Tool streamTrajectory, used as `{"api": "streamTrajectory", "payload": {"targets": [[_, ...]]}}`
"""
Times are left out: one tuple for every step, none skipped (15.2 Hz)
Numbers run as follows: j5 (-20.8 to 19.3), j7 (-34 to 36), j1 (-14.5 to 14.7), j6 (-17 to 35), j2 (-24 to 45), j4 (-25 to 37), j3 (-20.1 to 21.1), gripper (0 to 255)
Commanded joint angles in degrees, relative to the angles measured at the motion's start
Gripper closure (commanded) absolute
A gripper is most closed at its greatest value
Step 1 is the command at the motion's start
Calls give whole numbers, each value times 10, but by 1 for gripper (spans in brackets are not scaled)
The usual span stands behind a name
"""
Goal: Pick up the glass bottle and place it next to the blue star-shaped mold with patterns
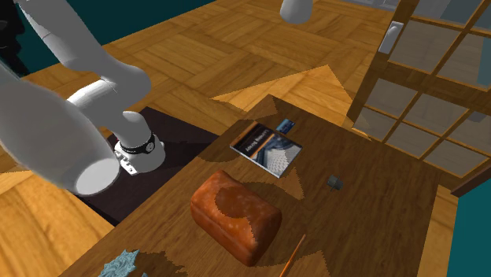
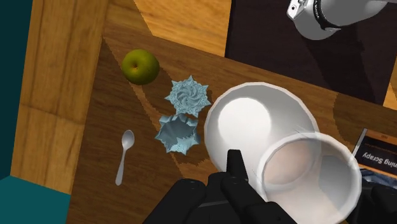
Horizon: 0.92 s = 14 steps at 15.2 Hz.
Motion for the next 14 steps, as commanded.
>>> {"api": "streamTrajectory", "payload": {"targets": [[-4, -8, -2, 6, -4, -9, -6, 255], [-5, -6, -2, 13, -10, -22, -5, 255], [-6, -4, -3, 21, -16, -36, -5, 255], [-7, -2, -4, 29, -22, -49, -4, 255], [-8, 0, -4, 36, -27, -62, -4, 255], [-9, 1, -5, 44, -33, -75, -4, 255], [-10, 3, -6, 51, -38, -87, -3, 255], [-11, 4, -6, 58, -43, -100, -3, 255], [-12, 6, -7, 66, -48, -112, -3, 255], [-13, 7, -8, 73, -53, -124, -3, 255], [-14, 8, -9, 80, -58, -136, -4, 255], [-15, 10, -9, 87, -62, -147, -4, 255], [-16, 11, -10, 94, -66, -159, -4, 255], [-17, 12, -11, 101, -71, -170, -4, 255]]}}
